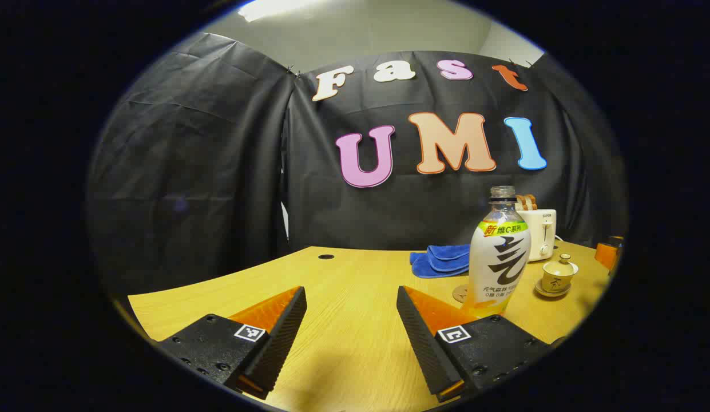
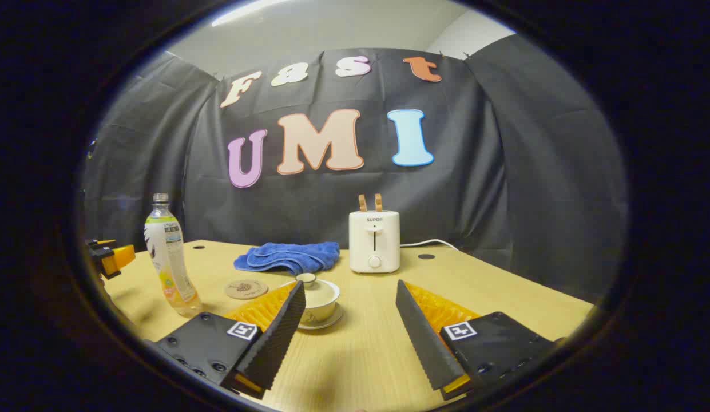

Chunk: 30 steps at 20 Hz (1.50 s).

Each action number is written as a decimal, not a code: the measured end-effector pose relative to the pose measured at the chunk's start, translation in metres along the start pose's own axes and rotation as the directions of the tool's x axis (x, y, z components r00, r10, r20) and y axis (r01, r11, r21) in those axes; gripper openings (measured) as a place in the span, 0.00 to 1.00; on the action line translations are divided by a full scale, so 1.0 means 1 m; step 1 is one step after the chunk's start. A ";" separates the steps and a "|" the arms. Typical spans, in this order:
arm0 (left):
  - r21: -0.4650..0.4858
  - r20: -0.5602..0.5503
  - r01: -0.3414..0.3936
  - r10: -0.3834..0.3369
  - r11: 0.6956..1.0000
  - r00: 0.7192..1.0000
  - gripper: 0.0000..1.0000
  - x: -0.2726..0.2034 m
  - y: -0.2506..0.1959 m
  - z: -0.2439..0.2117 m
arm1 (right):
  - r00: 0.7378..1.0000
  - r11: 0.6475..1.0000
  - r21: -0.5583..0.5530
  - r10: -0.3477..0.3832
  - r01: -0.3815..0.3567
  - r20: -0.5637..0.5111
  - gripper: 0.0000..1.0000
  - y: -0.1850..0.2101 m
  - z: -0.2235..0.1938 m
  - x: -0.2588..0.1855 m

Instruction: Open the teacup lid with one hand, grasp the water bottle and pour water into the teacup with the other hand; after pouring, place the water bottle on the coaster and then close the teacup lid.

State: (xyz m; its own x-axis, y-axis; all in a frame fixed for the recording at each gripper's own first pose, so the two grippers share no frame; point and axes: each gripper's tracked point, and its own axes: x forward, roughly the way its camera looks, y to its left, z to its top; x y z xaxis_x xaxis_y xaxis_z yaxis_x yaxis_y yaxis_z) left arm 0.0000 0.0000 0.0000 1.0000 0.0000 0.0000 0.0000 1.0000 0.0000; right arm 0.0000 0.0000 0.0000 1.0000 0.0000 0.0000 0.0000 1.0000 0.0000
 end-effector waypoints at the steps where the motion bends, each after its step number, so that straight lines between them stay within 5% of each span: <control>1: 0.000 -0.004 -0.003 0.003 1.000 1.000 0.93 -0.001 0.000 -0.001 | 1.000 1.000 0.001 0.011 -0.011 -0.001 1.00 0.002 0.000 0.002; 30: 0.000 0.008 0.008 -0.008 1.000 1.000 0.93 0.002 -0.007 -0.001 | 1.000 1.000 0.001 0.024 -0.024 0.001 0.99 0.003 0.001 0.006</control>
State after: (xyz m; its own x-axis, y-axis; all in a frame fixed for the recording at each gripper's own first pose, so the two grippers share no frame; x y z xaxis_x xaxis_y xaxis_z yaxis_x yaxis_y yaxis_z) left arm 0.0018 -0.0074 -0.0006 0.9999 -0.0078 0.0083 0.0078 1.0000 -0.0003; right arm 0.0056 0.0028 0.0008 0.9997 0.0242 0.0007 -0.0242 0.9997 0.0011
